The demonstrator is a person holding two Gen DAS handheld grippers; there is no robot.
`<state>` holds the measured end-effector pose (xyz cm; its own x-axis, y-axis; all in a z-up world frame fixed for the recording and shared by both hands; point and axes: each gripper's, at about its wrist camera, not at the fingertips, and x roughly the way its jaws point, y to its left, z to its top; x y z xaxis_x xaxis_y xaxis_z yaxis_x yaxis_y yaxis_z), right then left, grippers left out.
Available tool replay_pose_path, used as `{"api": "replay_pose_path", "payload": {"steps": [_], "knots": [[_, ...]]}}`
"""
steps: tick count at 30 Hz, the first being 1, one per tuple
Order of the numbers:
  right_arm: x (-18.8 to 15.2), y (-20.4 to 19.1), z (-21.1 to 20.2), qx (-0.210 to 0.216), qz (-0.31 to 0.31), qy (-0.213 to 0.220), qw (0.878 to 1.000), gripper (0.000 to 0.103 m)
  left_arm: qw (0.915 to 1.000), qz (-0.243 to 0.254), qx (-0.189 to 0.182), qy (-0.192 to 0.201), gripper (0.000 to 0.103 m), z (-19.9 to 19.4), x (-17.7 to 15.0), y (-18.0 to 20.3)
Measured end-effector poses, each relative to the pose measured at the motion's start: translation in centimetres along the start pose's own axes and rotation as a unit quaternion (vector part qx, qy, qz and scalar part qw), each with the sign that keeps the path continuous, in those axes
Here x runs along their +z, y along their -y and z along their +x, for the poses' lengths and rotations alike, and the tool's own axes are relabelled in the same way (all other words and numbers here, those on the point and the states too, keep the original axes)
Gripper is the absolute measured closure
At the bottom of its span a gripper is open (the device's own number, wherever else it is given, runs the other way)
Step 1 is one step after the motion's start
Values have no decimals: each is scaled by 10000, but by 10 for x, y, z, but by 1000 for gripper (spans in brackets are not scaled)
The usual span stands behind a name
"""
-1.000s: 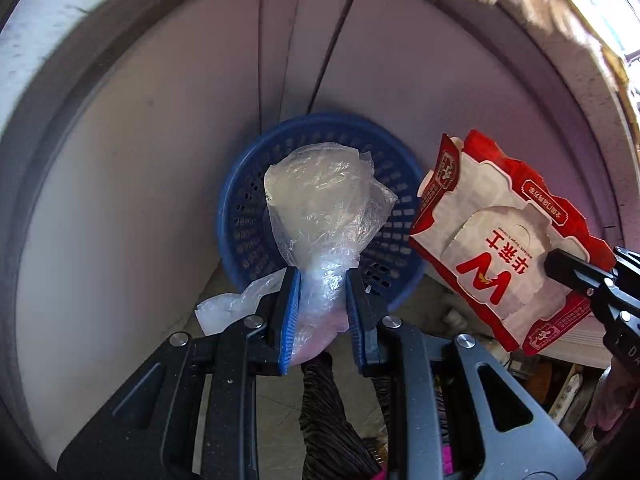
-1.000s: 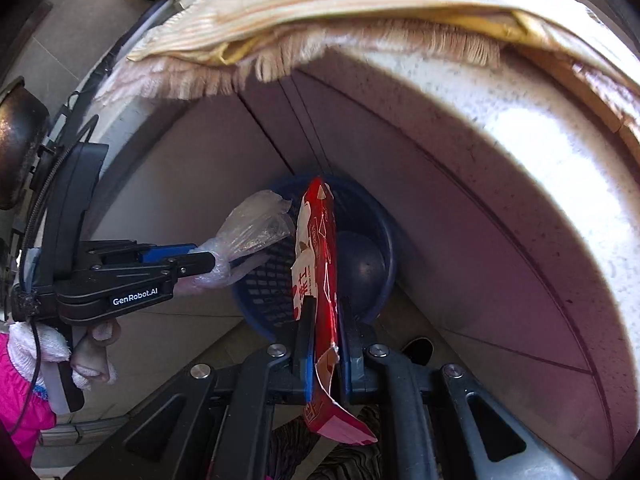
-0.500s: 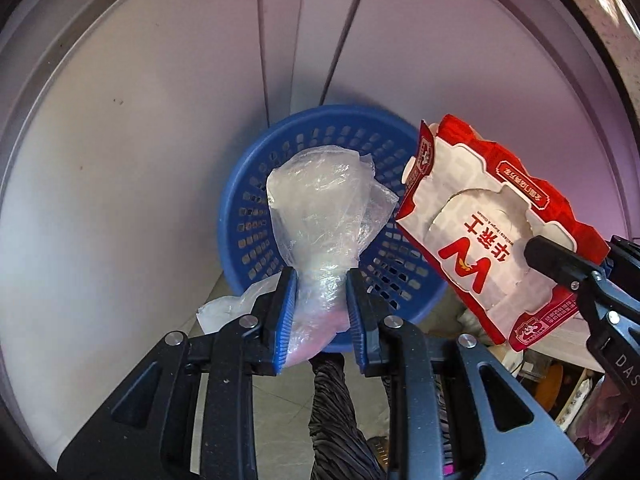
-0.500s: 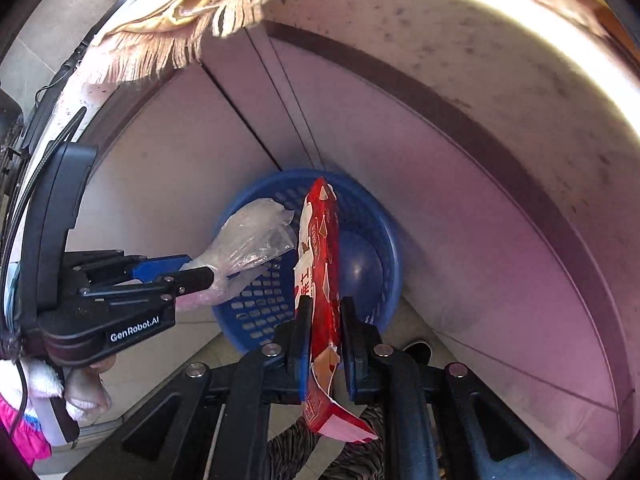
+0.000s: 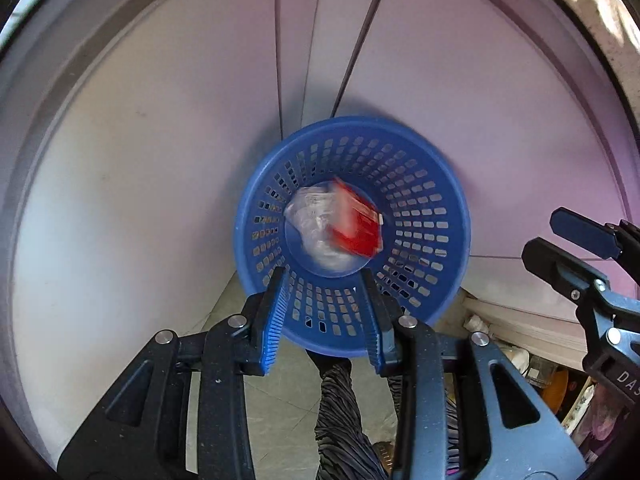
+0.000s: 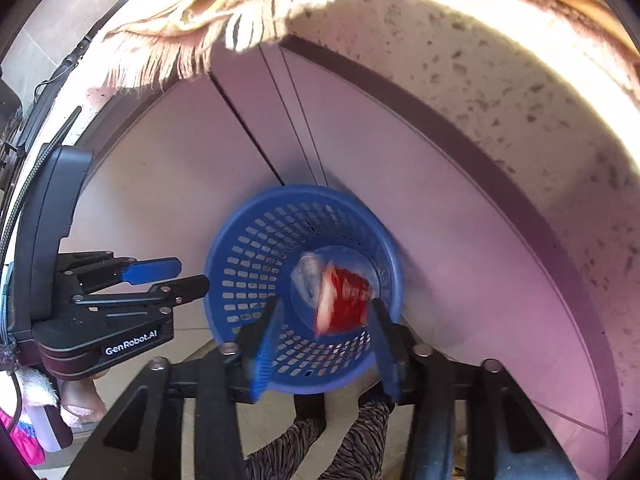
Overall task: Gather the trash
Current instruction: 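Open both tools to drop the bags into the blue basket, then raise both tools back over the cloth toward the milk carton and noodle cup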
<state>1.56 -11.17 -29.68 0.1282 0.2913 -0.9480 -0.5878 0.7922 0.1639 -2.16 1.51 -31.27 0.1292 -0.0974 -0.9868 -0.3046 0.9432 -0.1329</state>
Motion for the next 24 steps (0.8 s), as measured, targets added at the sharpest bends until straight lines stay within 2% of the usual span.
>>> {"api": "replay_pose_path", "payload": {"steps": [2,4,8,16,18,24], "knots": [[0,2,-10,26,27,23,10000,46,10000,-2,-6,36,68,-5,0,-2],[2,4,-18,68,41,57,10000,43,10000,-2,-14,83,68,-11,1,-5],[6,8,-37,135,23,192,9997,34,9996,-36,-57,268,49,-30,3,-8],[10,16,-88,363,-43,555,9978,20,9985,-50,-86,535,46,-73,9,-7],[11,20,-99,454,-40,660,9968,19,9978,-85,-106,647,38,-85,12,-6],[17,36,-144,657,22,947,9933,19,9943,-231,-175,1025,36,-130,23,-4]]}}
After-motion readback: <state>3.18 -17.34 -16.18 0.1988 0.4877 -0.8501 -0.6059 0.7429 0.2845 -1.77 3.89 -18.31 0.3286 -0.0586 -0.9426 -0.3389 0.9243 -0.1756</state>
